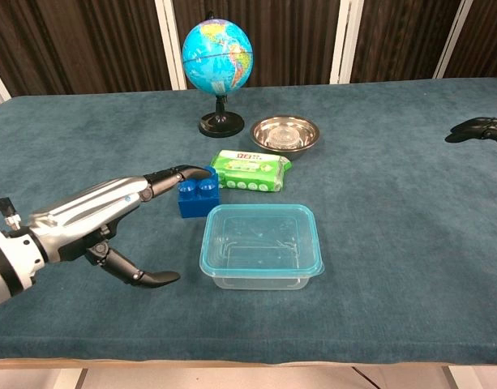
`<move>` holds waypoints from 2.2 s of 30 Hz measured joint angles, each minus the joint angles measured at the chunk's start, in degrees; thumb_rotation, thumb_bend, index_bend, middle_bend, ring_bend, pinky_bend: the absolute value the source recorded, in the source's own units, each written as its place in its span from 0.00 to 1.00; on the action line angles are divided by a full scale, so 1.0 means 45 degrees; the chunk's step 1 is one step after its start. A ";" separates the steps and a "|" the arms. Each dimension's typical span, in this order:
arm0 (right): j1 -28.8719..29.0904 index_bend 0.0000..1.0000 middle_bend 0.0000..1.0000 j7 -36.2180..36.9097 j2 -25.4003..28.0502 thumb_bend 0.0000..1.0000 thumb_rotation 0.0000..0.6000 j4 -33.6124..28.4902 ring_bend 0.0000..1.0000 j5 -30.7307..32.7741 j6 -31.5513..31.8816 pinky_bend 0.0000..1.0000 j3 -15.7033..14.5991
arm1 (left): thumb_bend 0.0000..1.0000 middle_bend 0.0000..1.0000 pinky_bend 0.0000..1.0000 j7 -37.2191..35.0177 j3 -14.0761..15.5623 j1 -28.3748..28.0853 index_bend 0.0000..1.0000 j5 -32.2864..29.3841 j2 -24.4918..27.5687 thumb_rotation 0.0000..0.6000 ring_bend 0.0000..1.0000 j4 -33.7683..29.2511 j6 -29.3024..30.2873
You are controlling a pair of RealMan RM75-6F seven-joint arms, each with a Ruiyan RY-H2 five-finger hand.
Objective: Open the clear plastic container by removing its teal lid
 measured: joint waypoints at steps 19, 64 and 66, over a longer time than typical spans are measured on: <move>-0.0026 0.00 0.00 0.0340 0.0207 0.14 1.00 -0.0096 0.00 0.0030 -0.0089 0.00 -0.0062 | 0.21 0.00 0.00 -0.0180 -0.0292 -0.0491 0.00 -0.0066 -0.2698 1.00 0.00 0.1983 -0.0569; 0.0630 0.13 0.00 -0.0143 -0.1352 0.14 1.00 0.0236 0.00 -0.0560 -0.0623 0.00 0.0083 | 0.24 0.50 0.44 -0.1101 -0.0712 -0.0865 0.51 -0.0292 -0.4520 1.00 0.36 0.4865 -0.0272; 0.0672 0.16 0.00 -0.0219 -0.1453 0.14 1.00 0.0236 0.00 -0.0612 -0.0630 0.00 0.0085 | 0.24 0.49 0.44 -0.1101 -0.0676 -0.0849 0.51 -0.0244 -0.4547 1.00 0.36 0.4921 -0.0219</move>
